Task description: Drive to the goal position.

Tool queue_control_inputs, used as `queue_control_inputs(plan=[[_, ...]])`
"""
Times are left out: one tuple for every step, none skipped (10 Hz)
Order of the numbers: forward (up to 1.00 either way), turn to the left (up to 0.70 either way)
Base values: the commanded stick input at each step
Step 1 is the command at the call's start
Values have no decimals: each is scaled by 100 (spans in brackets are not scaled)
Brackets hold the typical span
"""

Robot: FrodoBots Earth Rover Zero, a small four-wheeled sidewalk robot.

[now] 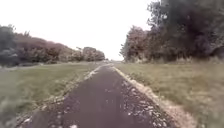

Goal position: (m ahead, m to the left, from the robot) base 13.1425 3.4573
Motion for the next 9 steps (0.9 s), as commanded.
queue_control_inputs(plan=[[100,0],[100,0],[100,0],[100,0],[100,0],[100,0],[100,0],[100,0],[100,0]])
